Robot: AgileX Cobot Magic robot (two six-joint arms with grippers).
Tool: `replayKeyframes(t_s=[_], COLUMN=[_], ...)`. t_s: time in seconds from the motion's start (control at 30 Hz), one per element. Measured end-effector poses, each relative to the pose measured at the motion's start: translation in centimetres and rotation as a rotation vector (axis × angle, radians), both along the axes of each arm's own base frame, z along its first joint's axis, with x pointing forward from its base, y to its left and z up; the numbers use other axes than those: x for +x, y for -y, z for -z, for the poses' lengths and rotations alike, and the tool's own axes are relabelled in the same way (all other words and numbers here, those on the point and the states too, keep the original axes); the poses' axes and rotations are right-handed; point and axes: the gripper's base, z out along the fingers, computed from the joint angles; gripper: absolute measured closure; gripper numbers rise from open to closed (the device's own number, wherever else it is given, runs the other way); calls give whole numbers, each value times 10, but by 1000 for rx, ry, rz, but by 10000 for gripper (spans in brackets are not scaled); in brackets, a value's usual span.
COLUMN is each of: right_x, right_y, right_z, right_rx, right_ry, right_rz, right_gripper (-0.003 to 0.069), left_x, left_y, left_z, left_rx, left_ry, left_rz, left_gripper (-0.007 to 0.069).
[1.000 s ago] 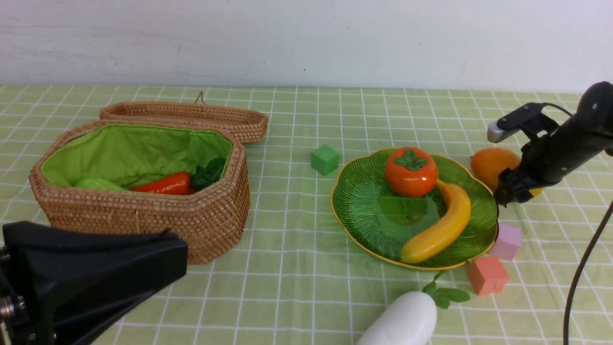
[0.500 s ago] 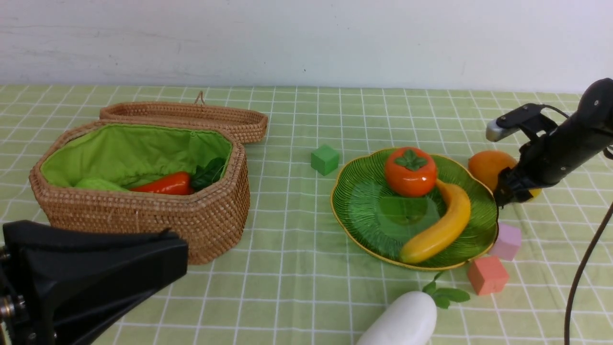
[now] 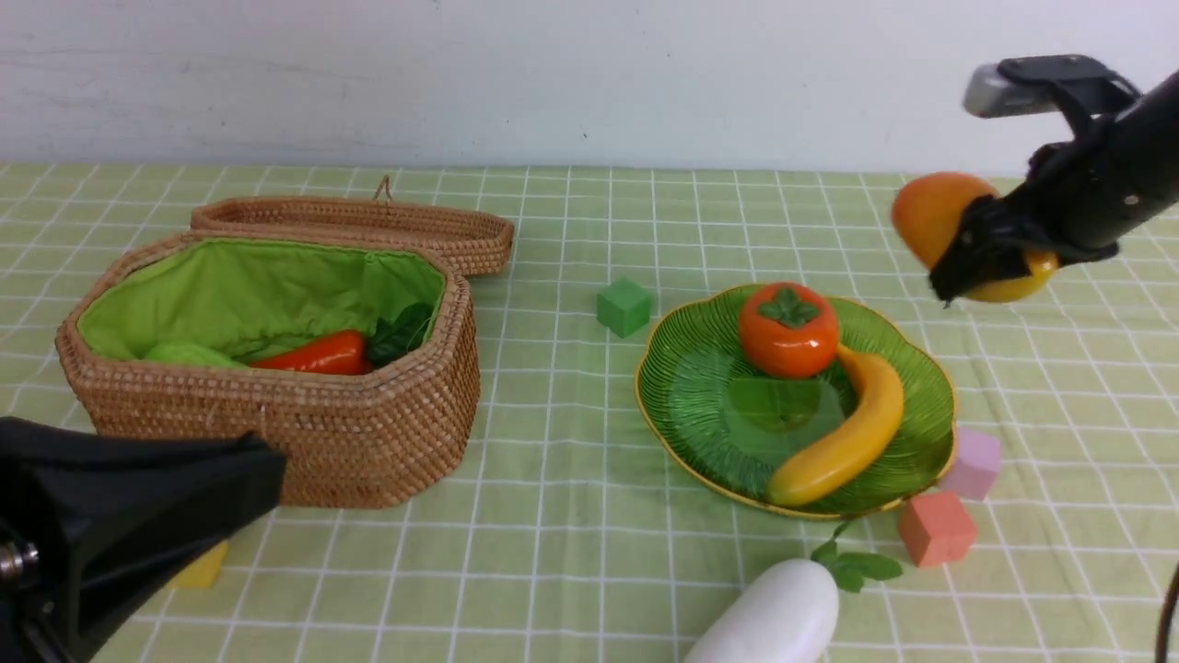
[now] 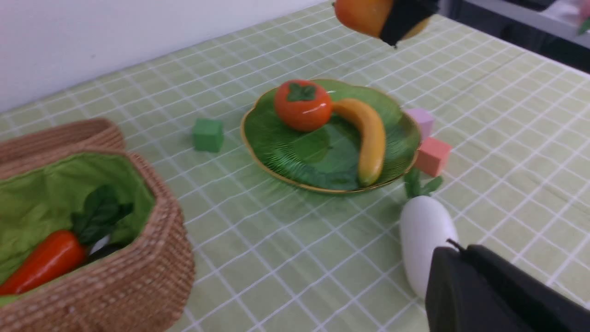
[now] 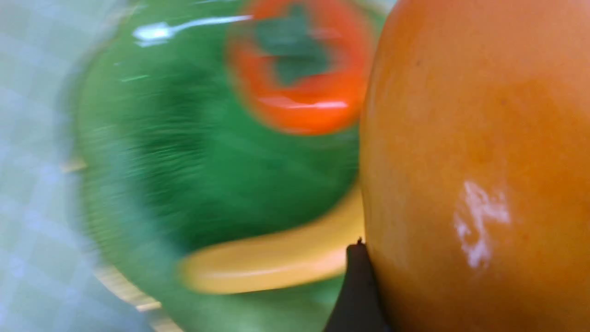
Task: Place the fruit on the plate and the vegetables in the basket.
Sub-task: Use the right arm to grab a mango and put it into the right plate
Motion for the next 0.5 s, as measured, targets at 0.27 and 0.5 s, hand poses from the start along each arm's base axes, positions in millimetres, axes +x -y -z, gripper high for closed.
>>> replayKeyframes(t_s=[0.27, 0.5], right_x=[-2, 2], right_y=[-91, -110], right_z=[48, 64], right_rx=[-4, -13], right_ry=[0, 21], right_rz=[-158, -160], right_gripper=[151, 151], left_x=[5, 4], left_y=[-5, -4], left_z=[-2, -4], left_rx=[-43, -64], left_ry=[-8, 2], left_rz=[-92, -78], left_gripper=[638, 638])
